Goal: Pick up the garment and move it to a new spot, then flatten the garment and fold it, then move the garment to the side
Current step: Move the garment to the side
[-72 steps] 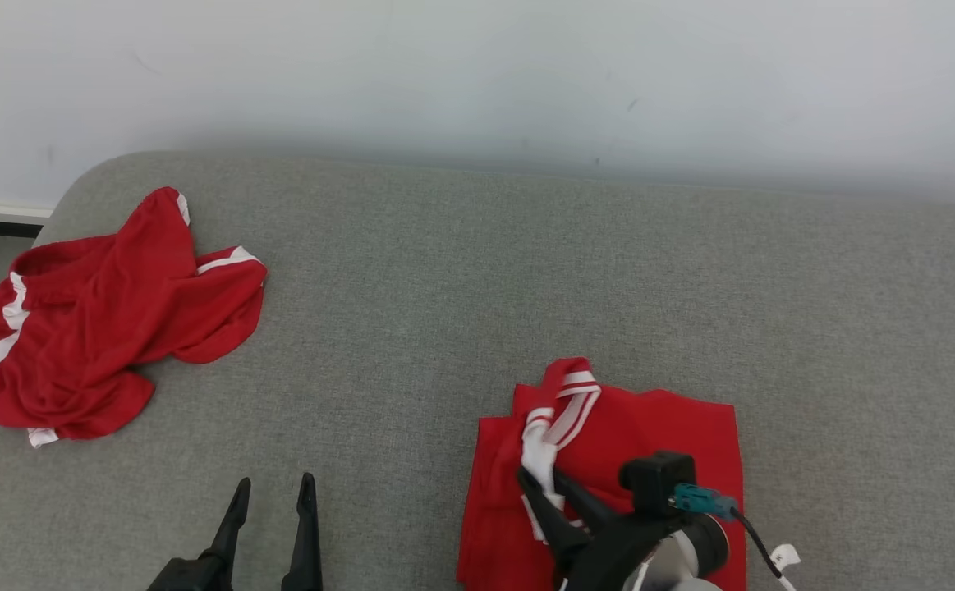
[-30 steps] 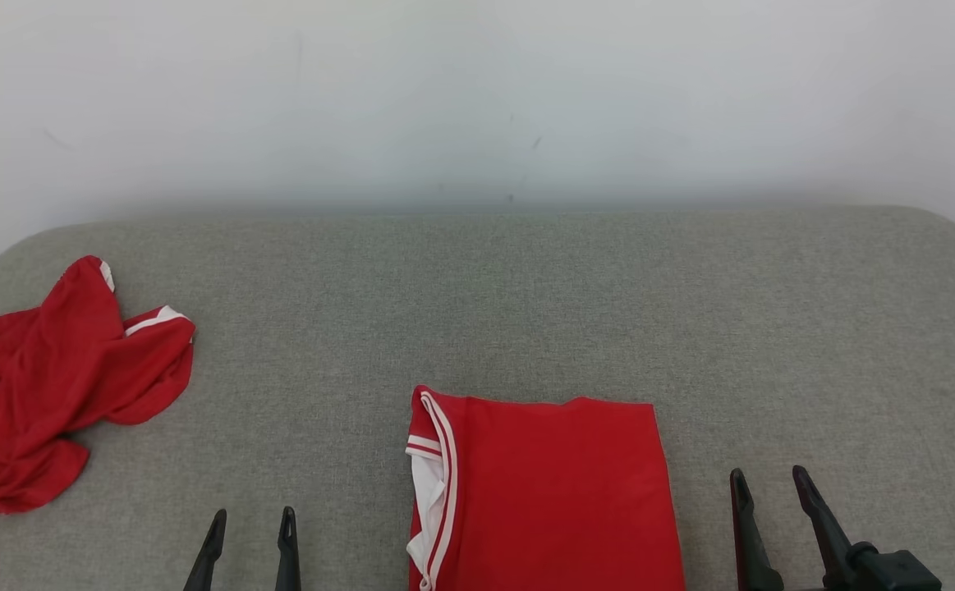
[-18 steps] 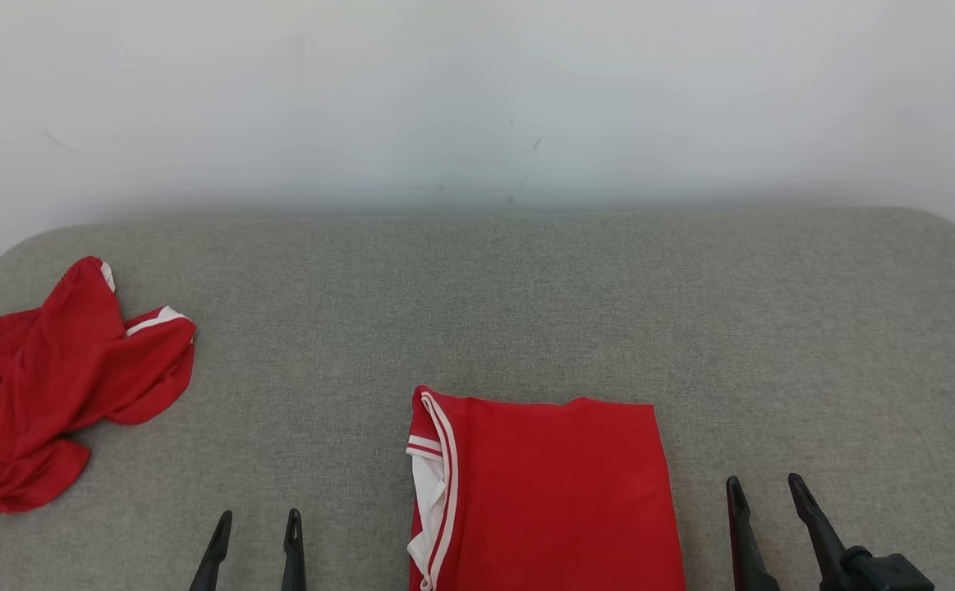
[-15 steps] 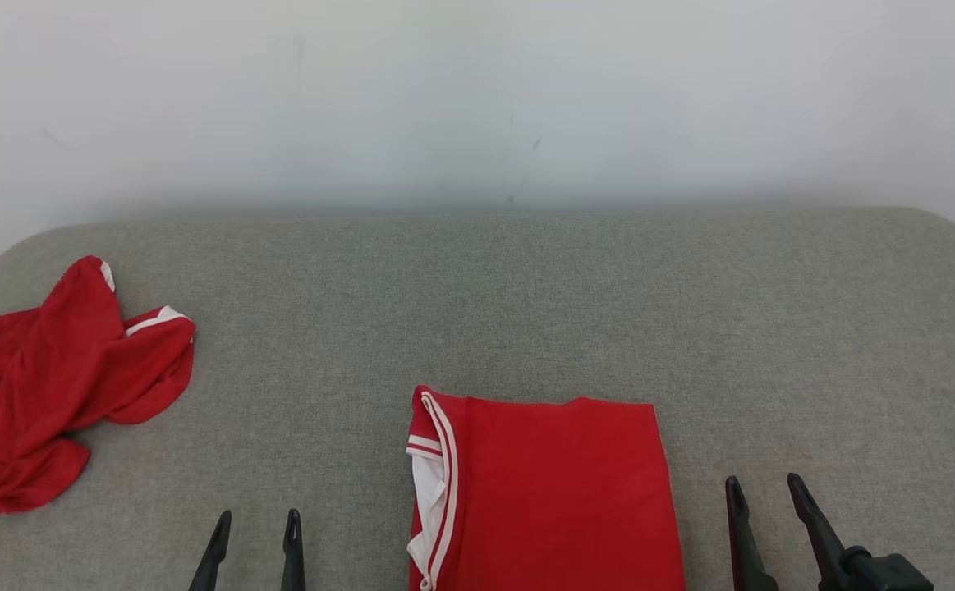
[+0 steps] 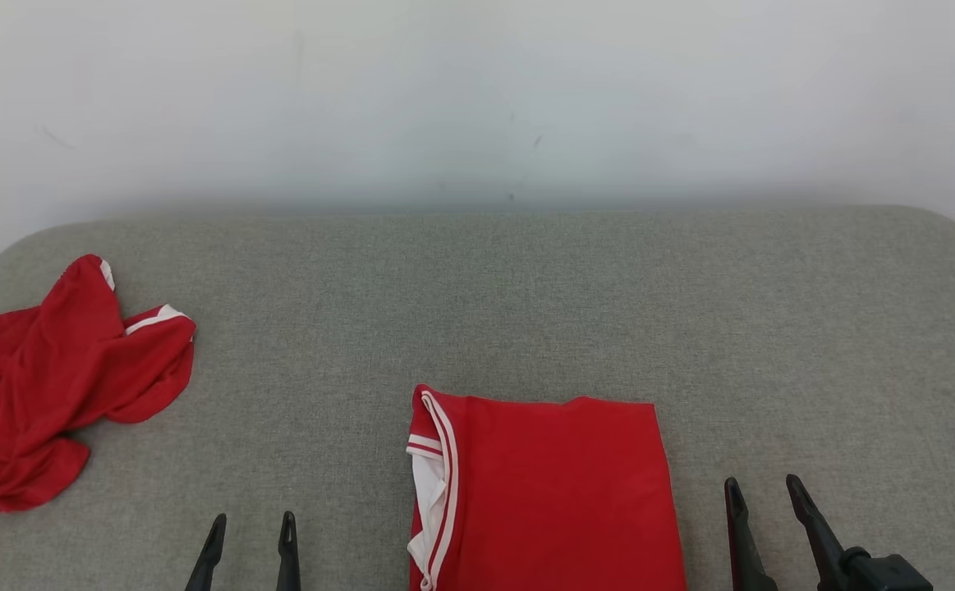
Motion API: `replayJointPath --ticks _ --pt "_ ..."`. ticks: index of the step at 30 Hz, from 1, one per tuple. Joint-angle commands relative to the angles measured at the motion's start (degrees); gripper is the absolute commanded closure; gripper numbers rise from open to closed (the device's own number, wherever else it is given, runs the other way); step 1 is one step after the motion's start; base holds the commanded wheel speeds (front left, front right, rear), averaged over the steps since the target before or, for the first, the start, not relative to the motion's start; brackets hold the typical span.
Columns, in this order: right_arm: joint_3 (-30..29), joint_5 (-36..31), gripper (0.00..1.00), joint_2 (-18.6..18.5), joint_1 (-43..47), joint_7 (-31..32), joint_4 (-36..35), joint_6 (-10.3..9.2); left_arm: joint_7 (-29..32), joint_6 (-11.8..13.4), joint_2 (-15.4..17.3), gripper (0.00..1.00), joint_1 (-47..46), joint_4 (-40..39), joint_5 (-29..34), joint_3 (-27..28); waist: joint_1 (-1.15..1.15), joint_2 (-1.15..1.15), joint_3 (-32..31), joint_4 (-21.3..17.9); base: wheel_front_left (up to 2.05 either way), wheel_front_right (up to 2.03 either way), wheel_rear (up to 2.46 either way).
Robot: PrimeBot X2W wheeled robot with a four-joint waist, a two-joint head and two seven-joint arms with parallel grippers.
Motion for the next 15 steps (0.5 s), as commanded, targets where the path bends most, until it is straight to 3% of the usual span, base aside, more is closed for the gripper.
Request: replayJointPath --ticks 1,15 --pt "0.0 0.1 0.00 0.2 0.4 0.0 0.1 -0.12 -0.2 -0.2 0.0 0.00 0.2 -0.2 0.4 0.1 0.00 0.00 0.1 0.1 0.00 0.00 0.00" --pt "2.9 0.5 0.00 0.2 -4.1 0.0 5.9 -0.12 -0.2 -0.1 0.0 0.00 -0.7 -0.2 -0.1 0.3 0.00 0.00 1.2 0.9 0.00 0.00 0.00"
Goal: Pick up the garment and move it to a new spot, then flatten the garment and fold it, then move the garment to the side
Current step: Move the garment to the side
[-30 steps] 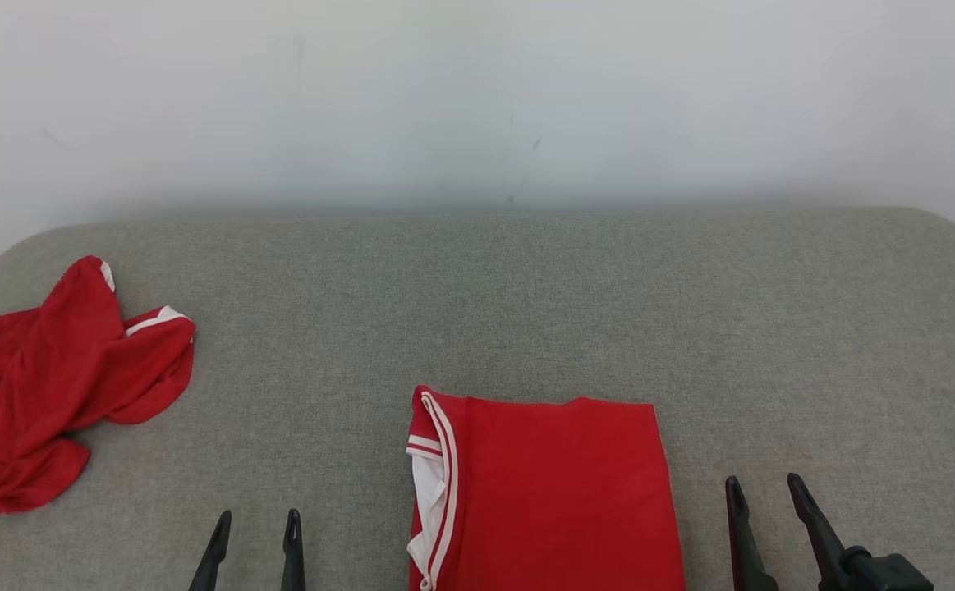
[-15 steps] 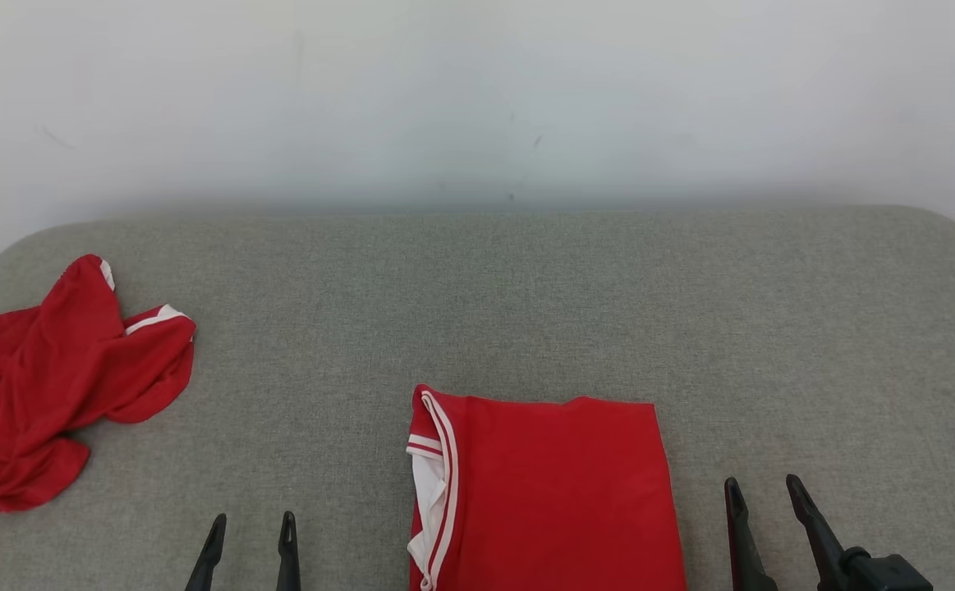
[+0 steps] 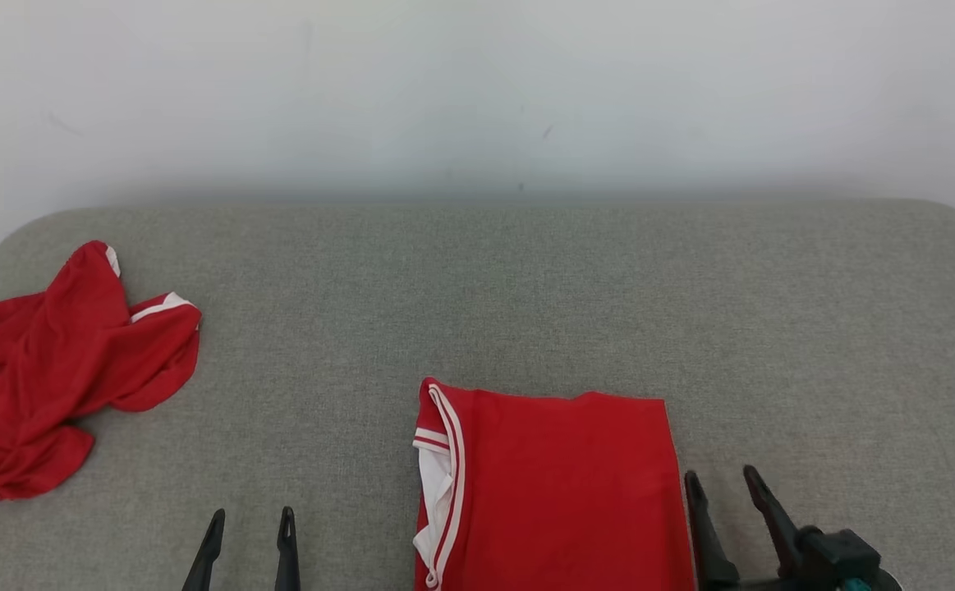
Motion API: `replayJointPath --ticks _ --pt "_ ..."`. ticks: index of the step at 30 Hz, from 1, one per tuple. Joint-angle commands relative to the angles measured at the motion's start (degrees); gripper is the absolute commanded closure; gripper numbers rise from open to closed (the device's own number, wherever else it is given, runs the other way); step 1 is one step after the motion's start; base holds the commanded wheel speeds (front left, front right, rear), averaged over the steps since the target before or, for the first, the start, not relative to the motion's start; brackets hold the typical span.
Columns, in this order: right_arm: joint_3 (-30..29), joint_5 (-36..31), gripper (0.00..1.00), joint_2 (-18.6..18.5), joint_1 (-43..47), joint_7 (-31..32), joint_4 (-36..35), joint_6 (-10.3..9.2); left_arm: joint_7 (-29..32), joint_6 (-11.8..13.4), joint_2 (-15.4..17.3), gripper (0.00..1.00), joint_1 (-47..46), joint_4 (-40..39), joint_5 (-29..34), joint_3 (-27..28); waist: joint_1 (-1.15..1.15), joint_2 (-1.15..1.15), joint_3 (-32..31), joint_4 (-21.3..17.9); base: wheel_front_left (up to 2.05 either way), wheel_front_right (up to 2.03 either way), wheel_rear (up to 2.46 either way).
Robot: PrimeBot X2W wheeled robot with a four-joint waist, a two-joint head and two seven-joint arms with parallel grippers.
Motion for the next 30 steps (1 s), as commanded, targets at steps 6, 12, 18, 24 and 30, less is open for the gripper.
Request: replayJointPath --ticks 6,12,18,24,30 --pt "0.8 -0.9 0.00 0.1 -7.1 0.0 11.0 -0.12 -0.2 -0.3 0.0 0.00 -1.8 0.2 -0.3 -0.4 0.00 0.00 1.8 1.4 0.00 0.00 0.00" --pt "1.7 -0.6 0.00 0.1 -14.1 0.0 23.3 -0.12 -0.2 -0.4 0.0 0.00 -2.9 0.6 -0.5 -1.1 0.00 0.00 3.0 2.8 0.00 0.00 0.00" --pt "3.8 2.2 0.54 0.1 -16.7 0.4 34.4 -0.12 -0.2 -0.4 0.0 0.00 -3.0 1.1 -0.8 -1.3 0.00 0.00 3.1 3.4 0.00 0.00 0.00" --pt "5.4 4.3 1.00 -0.1 -19.7 0.4 37.6 -0.13 -0.2 0.0 0.0 0.00 -2.7 1.0 -1.2 -1.6 0.00 0.00 2.8 3.1 0.00 0.00 0.00" --pt "5.2 4.4 1.00 -3.9 -25.5 0.0 35.5 -0.17 -0.2 -0.1 0.0 0.00 -3.9 -0.2 -1.7 -1.8 0.00 0.00 4.7 2.3 0.00 0.00 0.00"
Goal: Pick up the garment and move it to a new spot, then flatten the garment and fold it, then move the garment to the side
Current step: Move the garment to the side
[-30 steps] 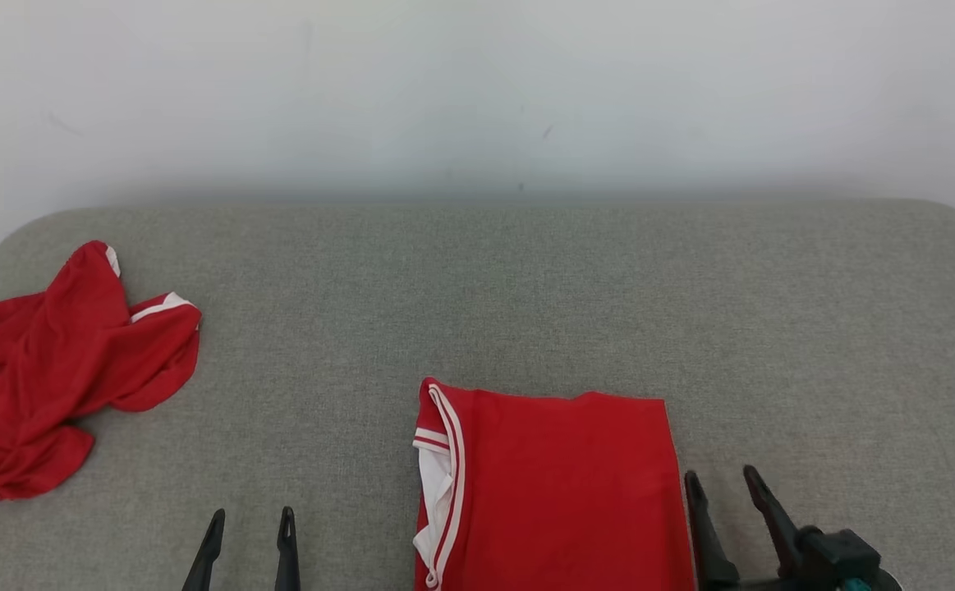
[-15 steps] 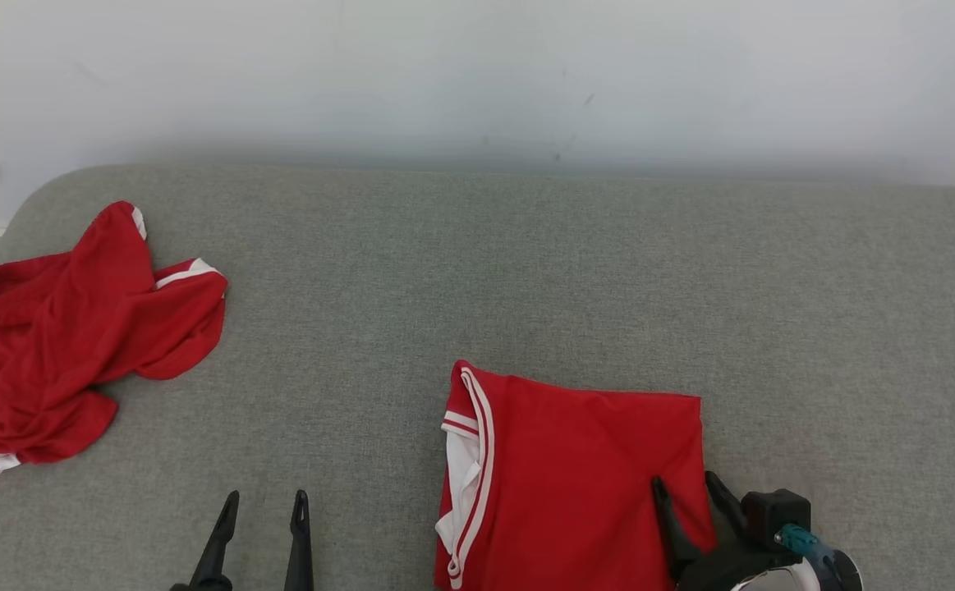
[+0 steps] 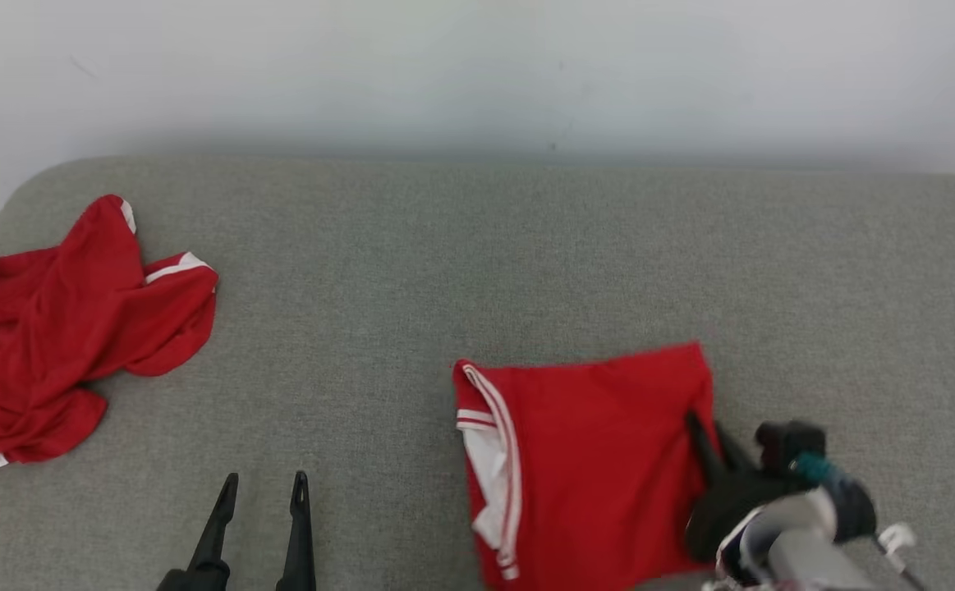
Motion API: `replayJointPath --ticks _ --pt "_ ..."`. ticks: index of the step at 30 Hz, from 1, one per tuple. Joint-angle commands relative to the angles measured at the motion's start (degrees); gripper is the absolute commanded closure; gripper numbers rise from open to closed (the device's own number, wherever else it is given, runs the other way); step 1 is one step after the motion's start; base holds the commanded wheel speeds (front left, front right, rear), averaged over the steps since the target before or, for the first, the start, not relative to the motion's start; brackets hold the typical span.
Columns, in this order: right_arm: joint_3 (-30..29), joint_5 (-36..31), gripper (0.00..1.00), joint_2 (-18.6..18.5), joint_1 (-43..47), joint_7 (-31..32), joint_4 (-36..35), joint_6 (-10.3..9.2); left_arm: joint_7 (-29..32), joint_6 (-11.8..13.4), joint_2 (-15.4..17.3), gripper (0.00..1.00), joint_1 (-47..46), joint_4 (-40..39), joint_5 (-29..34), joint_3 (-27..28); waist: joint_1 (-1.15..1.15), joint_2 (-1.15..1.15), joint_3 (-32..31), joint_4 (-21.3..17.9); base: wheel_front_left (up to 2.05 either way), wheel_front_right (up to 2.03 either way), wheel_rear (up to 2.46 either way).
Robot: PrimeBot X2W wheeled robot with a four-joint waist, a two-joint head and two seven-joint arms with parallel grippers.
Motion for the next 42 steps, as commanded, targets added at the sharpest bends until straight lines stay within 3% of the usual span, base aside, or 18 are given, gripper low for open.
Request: replayJointPath --ticks 1,10,11,23,34,42 --pt "-0.2 0.4 1.00 -2.3 -3.1 0.0 -0.5 -0.22 -0.2 -0.3 0.0 0.00 -1.3 -0.6 -0.6 -0.1 0.00 -0.01 1.6 -0.6 0.00 0.00 0.00" --pt "2.7 0.5 1.00 -14.0 -17.1 1.8 0.2 -0.19 -0.2 -1.8 0.0 0.00 -6.8 -3.7 0.3 -0.8 0.00 -0.01 9.8 -1.4 0.00 0.00 0.00" --pt "2.7 0.5 1.00 -14.0 -17.1 1.8 0.2 -0.19 -0.2 -1.8 0.0 0.00 -6.8 -3.7 0.3 -0.8 0.00 -0.01 9.8 -1.4 0.00 0.00 0.00" --pt "4.5 0.9 1.00 -31.5 -30.9 5.6 0.3 -0.19 -0.2 -3.9 0.0 0.00 -14.7 -10.2 2.1 -1.8 0.00 -0.01 21.5 -3.5 0.00 0.00 0.00" --pt "4.7 -1.5 1.00 -36.7 -39.3 7.6 -0.6 -0.19 -0.2 -5.1 1.9 0.00 -16.7 -15.8 4.5 -1.3 0.00 -0.01 28.7 -8.1 0.00 0.00 0.00" --pt "4.5 -4.1 1.00 -37.3 -44.0 8.3 -0.3 -0.19 -0.2 -5.4 3.3 0.00 -15.3 -20.4 5.3 -0.5 0.00 -0.01 31.9 -11.0 0.00 0.00 0.00"
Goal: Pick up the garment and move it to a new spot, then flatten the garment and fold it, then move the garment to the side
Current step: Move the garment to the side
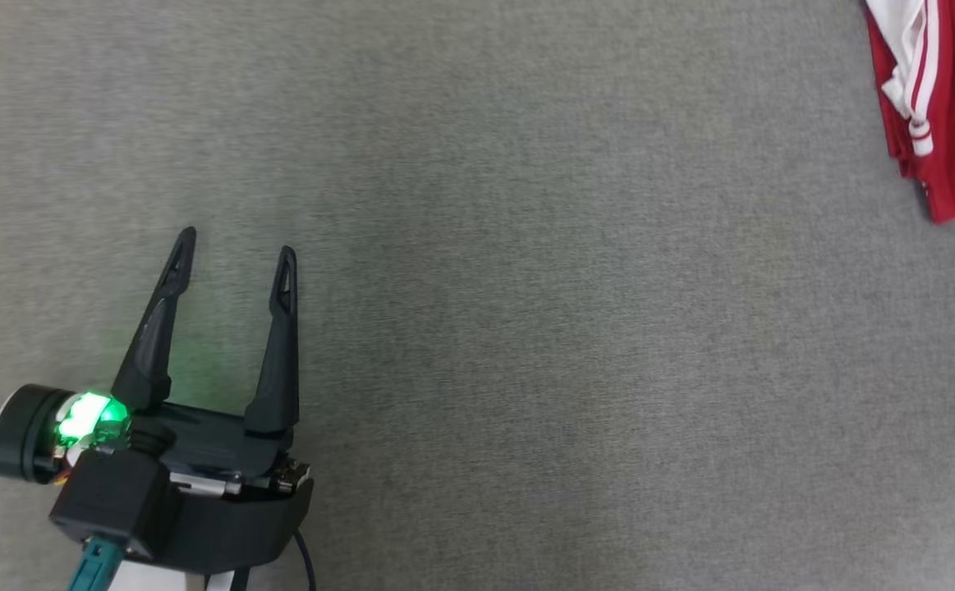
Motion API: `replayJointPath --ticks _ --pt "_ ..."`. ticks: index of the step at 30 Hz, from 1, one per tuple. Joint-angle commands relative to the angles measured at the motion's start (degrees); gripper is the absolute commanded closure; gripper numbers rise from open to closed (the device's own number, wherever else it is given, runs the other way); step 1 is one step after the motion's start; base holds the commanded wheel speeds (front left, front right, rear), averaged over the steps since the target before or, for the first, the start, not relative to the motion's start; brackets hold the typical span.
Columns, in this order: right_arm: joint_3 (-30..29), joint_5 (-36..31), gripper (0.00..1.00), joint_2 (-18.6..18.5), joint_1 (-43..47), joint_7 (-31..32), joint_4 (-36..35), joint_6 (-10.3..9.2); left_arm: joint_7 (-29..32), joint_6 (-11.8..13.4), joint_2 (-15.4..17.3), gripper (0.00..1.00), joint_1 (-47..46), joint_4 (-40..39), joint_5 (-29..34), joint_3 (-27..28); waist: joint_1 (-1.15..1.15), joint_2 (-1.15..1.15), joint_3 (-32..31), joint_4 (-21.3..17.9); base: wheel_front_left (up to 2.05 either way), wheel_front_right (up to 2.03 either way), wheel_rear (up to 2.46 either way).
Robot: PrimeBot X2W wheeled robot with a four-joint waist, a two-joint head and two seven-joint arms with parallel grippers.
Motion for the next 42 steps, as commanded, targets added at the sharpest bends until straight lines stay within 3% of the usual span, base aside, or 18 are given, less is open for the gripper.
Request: replayJointPath --ticks 1,16,17,18,19,25,36,42 --pt "-0.2 -0.9 1.00 0.2 -1.0 0.0 0.2 -0.16 -0.2 -0.4 0.5 0.00 0.6 -0.7 0.4 0.1 -0.01 -0.01 2.2 -2.2 0.00 0.00 0.00" --pt "-2.2 -4.8 1.00 -0.5 -4.0 1.3 1.5 -0.16 -0.2 -0.2 0.9 0.00 0.4 -3.5 0.9 0.2 -0.01 -0.01 4.4 -2.8 0.00 0.00 0.00" --pt "-2.0 -5.1 0.85 -0.6 -4.1 1.2 1.5 -0.16 -0.2 -0.2 0.8 0.00 0.4 -3.6 0.9 0.2 -0.01 -0.01 4.5 -2.7 0.00 0.00 0.00" --pt "-1.9 -5.4 0.19 -0.7 -4.2 0.9 1.6 -0.16 -0.2 -0.1 0.8 0.00 0.4 -3.6 0.9 0.3 -0.01 -0.01 4.6 -2.7 0.00 0.00 0.00" --pt "-1.8 -5.6 0.00 -0.7 -4.2 0.7 1.7 -0.16 -0.1 -0.1 0.7 0.00 0.4 -3.6 0.8 0.4 -0.01 -0.01 4.6 -2.6 0.00 0.00 0.00" --pt "-2.2 -7.3 0.00 -0.6 -4.9 -1.6 2.6 -0.16 -0.1 0.0 0.3 0.00 0.1 -2.7 0.2 0.9 -0.01 -0.01 3.6 -2.3 0.00 0.00 0.00" --pt "-1.3 -0.9 0.00 6.0 0.2 -7.4 -0.3 -0.15 -0.2 0.4 -1.7 0.00 2.9 3.7 -2.4 3.1 -0.01 -0.01 -7.4 0.2 0.00 0.00 0.00" --pt "-5.0 1.5 0.00 11.7 8.0 -8.4 -4.7 -0.15 -0.2 1.6 -2.7 0.00 6.0 6.1 -3.4 4.2 -0.01 -0.01 -14.3 2.2 0.00 0.00 0.00"
